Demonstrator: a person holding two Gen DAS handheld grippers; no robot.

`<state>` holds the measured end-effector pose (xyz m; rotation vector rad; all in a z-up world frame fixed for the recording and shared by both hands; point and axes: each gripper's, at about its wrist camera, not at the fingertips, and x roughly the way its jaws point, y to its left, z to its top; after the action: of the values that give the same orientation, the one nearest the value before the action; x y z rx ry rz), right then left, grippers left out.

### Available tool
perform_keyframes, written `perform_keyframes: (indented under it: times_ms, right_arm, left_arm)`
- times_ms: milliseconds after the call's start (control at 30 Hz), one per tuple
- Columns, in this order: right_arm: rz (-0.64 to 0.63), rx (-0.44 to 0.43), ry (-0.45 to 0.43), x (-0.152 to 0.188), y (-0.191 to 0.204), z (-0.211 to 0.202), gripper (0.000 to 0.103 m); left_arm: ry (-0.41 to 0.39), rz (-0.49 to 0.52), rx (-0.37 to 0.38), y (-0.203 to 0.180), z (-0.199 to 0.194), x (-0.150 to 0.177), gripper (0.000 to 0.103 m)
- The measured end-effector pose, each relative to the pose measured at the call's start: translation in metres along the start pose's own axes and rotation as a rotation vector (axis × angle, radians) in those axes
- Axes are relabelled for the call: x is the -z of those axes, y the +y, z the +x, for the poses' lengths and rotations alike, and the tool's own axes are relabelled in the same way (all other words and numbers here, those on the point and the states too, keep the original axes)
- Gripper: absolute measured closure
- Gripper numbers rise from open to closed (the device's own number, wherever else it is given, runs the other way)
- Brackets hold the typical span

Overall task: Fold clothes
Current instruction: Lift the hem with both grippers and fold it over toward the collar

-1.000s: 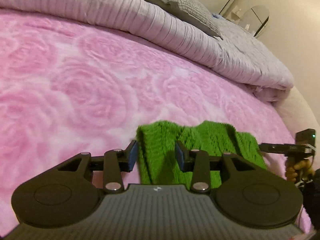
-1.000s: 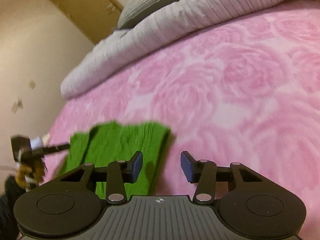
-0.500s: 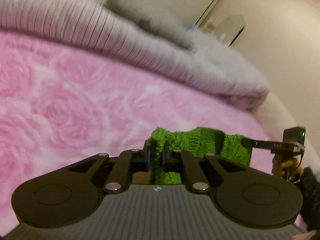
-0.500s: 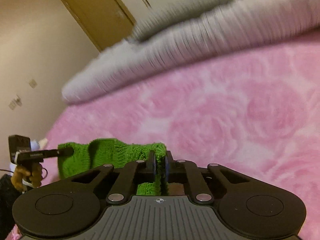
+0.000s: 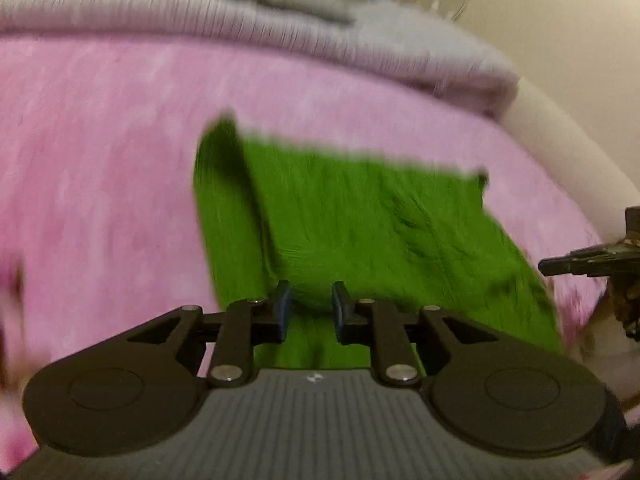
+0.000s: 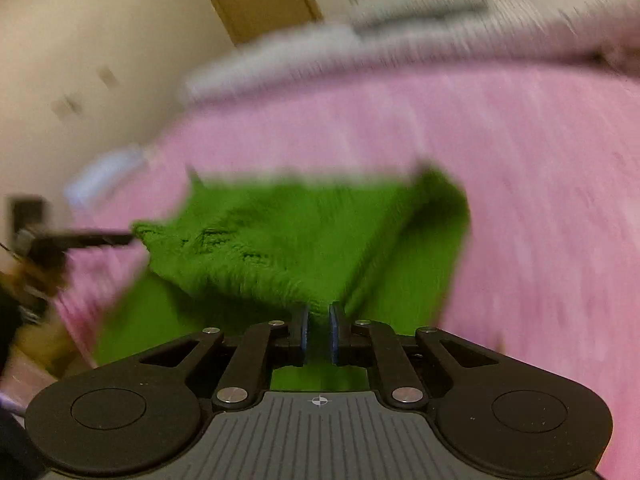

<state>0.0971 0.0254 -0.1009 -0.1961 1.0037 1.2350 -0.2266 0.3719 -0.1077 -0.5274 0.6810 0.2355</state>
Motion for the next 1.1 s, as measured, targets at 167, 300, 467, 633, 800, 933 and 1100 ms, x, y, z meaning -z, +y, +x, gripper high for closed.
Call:
perform_keyframes:
  times_ms: [167, 300, 467, 633, 800, 933, 1100]
  right_arm:
    - [0.288, -0.031, -0.071, 0.039, 0.0, -0.031, 0.086]
    - [0.501, -0.11, -0.195, 0.032, -0.011, -0.037, 0.03]
    - [0.847, -0.25, -0.226, 0.033, -0.036, 0.005, 0.03]
    - [0.944, -0.236, -0.242, 0.023, -0.041, 0.035, 0.031]
    - [0.936, -0.181, -0.219, 0.007, -0.047, 0.055, 0.075]
    - [0.919, -0.147, -0.22, 0.007, -0.046, 0.062, 0.091]
    - [0.786, -0.154, -0.342, -0.001, -0.032, 0.01, 0.093]
  left_arm:
    - [-0.059, -0.147, -0.006, -0.018, -0.018, 0.025, 0.078]
    - [-0.099, -0.247, -0.006, -0.024, -0.012, 0.015, 0.072]
    - [-0.093, -0.495, -0.008, 0.0, 0.008, 0.017, 0.069]
    - [-0.12, -0.628, -0.021, 0.018, 0.026, 0.011, 0.069]
    - [-0.112, -0.658, -0.026, 0.024, 0.042, 0.012, 0.073]
    - [-0.138, -0.566, -0.012, 0.016, 0.031, 0.009, 0.096]
    - [-0.174, -0.351, -0.006, -0.019, -0.009, 0.01, 0.096]
